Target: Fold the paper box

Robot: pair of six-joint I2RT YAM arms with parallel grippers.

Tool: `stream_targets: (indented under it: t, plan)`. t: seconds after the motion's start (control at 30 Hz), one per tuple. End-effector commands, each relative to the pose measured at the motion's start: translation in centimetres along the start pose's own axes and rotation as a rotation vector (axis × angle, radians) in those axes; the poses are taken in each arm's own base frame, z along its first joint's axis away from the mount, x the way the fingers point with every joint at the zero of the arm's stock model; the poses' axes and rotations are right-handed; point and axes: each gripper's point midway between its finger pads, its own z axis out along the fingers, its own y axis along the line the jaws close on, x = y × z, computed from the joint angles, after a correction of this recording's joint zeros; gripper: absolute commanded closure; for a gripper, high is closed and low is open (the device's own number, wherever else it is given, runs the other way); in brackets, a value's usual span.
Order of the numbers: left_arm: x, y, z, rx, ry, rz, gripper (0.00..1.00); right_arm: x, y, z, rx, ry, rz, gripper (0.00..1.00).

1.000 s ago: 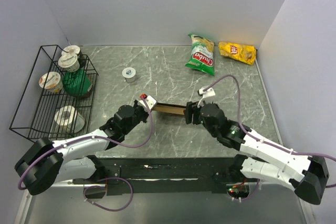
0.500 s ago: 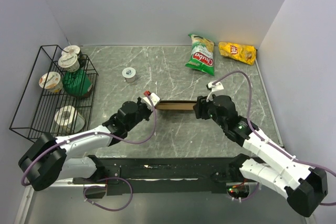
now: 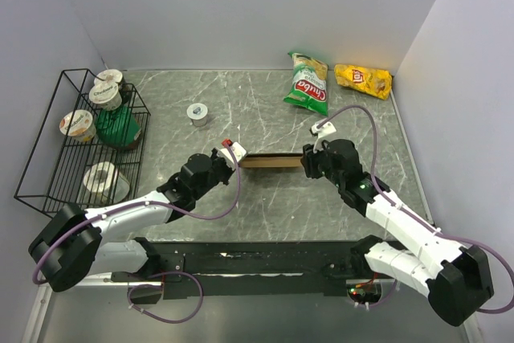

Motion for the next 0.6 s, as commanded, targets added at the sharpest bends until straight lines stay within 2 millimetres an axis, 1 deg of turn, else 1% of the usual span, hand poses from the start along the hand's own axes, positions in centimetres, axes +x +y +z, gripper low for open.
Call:
stream_targets:
  t: [0.0,0.1,0.23,0.47,0.57]
  plan:
    - [0.29,-0.4,0.03,0.033,0.03,0.005,0.99,-2.86,-0.15,0.62,-0.013,-0.074,-0.057,0.59]
    - [0.29,-0.33,0.01,0.034,0.033,0.005,0.99,-2.57,-0.57,0.88,0.007,-0.058,-0.067,0.62]
    - [0.31,-0.38,-0.03,0.037,0.034,0.006,0.99,-2.68,-0.93,0.88,0.02,-0.072,-0.068,0.68]
    - [0.35,-0.38,0.05,0.04,0.038,0.008,0.99,-3.5,-1.05,0.67,0.026,-0.087,-0.074,0.66]
    - [0.27,-0.41,0.07,0.042,0.036,0.009,0.99,-3.44,-1.04,0.95,0.025,-0.075,-0.081,0.67]
